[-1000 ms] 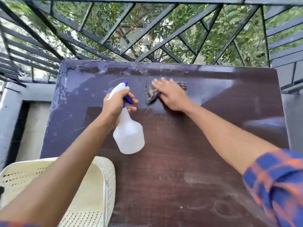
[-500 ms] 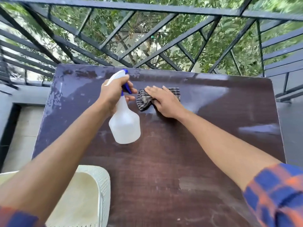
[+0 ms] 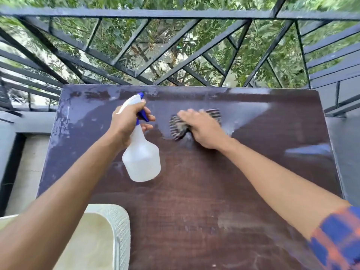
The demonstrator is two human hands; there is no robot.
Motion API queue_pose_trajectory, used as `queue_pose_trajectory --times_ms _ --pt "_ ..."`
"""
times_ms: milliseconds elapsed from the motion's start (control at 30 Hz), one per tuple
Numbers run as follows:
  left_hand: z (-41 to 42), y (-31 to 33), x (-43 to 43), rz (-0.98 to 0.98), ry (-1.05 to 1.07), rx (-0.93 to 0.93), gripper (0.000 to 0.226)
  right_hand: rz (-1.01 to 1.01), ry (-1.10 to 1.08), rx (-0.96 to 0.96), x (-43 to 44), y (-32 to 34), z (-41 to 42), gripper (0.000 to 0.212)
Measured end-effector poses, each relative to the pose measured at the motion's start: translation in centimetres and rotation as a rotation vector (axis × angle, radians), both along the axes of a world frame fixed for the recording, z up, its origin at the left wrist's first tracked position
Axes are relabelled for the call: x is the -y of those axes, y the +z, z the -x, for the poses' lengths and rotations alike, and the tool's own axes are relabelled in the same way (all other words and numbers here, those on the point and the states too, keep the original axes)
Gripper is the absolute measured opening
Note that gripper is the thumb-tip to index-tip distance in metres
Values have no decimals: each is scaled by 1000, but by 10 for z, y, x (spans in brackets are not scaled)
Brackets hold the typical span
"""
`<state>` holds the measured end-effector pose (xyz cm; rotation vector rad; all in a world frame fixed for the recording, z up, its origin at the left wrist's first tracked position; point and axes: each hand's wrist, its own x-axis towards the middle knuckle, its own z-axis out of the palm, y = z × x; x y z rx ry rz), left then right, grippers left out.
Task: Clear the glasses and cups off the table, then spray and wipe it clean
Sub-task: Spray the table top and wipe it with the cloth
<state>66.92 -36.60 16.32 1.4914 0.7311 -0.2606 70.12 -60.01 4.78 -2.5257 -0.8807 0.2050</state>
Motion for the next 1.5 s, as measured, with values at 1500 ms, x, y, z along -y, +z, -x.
queue_pose_trajectory --times_ms 1500 --pt "302 10 82 -107 124 -79 29 -41 7 33 20 -5 211 55"
